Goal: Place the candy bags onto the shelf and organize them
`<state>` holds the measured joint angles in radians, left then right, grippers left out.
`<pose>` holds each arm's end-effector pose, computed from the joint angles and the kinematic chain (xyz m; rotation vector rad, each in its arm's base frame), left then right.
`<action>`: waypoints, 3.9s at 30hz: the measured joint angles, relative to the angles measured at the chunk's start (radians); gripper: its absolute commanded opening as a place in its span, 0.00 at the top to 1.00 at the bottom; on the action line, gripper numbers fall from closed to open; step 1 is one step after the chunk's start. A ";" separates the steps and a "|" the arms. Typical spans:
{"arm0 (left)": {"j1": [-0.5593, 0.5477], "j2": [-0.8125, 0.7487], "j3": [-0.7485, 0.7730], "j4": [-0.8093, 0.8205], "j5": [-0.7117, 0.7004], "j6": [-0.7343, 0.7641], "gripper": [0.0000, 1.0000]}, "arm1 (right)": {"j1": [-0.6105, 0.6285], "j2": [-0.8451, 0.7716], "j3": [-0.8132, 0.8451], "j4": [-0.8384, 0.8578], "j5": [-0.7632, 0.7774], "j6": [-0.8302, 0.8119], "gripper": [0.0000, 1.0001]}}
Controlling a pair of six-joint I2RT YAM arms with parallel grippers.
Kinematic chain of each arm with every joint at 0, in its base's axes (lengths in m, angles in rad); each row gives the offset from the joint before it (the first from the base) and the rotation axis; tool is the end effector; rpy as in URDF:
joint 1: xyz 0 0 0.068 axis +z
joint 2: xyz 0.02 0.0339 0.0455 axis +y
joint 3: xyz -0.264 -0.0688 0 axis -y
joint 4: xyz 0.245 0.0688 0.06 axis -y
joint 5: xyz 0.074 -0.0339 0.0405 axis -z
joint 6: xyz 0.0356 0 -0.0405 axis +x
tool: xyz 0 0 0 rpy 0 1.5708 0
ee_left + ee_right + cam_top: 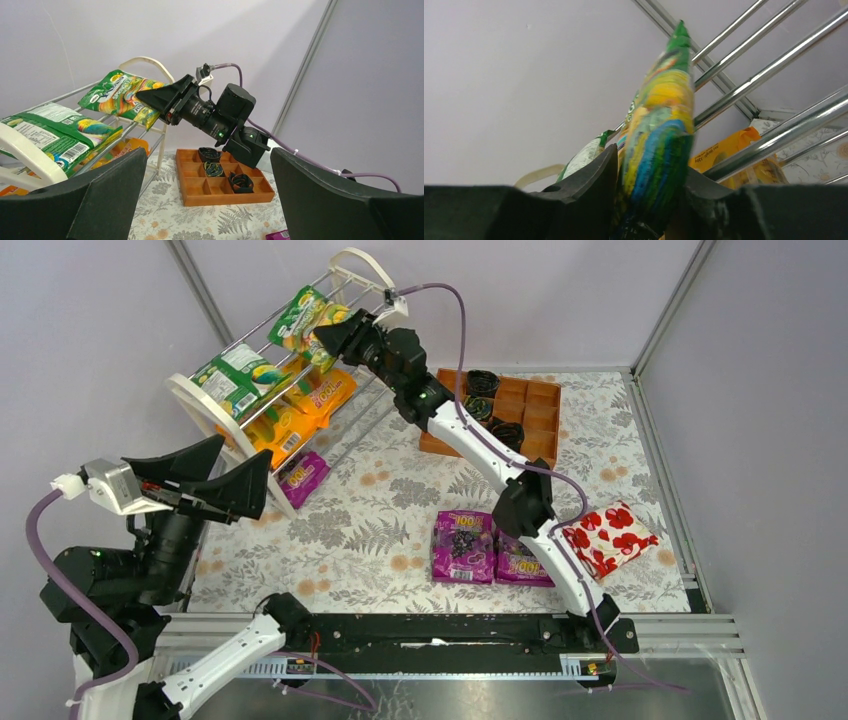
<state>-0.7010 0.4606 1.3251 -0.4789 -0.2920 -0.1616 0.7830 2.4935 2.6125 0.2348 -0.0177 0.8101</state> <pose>0.0043 0.0097 0.4968 0.0668 1.2206 -0.5820 0.4032 0.4021 0.3995 0.0011 1.3418 1.3852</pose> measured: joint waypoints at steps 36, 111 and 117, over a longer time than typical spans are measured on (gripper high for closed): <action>0.000 0.067 -0.043 -0.005 0.026 -0.046 0.01 | -0.023 -0.230 -0.190 -0.243 -0.011 0.098 0.91; -0.034 0.998 -0.605 0.403 0.550 -0.555 0.23 | -0.115 -1.802 -2.073 -0.414 0.030 -0.305 0.00; -0.037 1.112 -0.537 0.480 0.555 -0.577 0.34 | -0.115 -1.862 -2.117 -0.475 0.047 -0.304 0.00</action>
<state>-0.7383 1.5730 0.7879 0.0006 0.2626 -0.7387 0.6682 0.6312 0.4957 -0.2401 0.0292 0.5064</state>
